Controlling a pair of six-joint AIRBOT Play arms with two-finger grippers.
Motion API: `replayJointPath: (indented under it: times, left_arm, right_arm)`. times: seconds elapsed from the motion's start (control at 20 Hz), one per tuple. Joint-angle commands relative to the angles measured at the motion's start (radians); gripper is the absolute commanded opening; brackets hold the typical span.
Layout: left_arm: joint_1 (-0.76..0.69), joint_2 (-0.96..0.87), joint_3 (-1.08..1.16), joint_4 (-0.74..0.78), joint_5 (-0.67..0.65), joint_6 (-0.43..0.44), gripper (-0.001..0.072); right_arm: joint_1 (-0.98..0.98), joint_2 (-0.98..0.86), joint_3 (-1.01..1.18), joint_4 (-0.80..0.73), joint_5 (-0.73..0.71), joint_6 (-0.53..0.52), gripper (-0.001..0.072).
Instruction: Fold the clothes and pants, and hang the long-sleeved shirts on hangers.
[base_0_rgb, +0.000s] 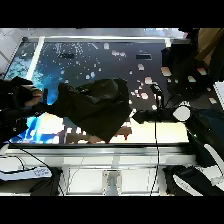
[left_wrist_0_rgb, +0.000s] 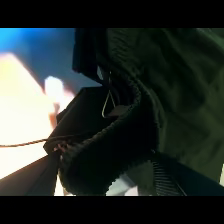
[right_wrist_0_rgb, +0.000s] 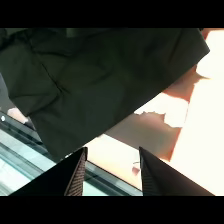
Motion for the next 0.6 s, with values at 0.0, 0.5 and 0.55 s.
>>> replayJointPath:
  times: [0.0,0.5,0.55]
  left_arm:
    - [-0.004,-0.002,-0.001,0.139,-0.009,0.018,0.0598]
    - [-0.138,-0.065,0.0,0.108,0.05,0.029,0.0051]
    - [-0.15,-0.064,0.0,0.107,0.05,0.022,0.0038]
  right_arm:
    - [0.001,-0.001,0.0,0.0,-0.029,0.001,0.0376]
    - [0.001,0.0,0.0,0.013,-0.024,0.005,0.0376]
    - [0.001,0.0,0.0,0.012,-0.017,0.005,0.0375]
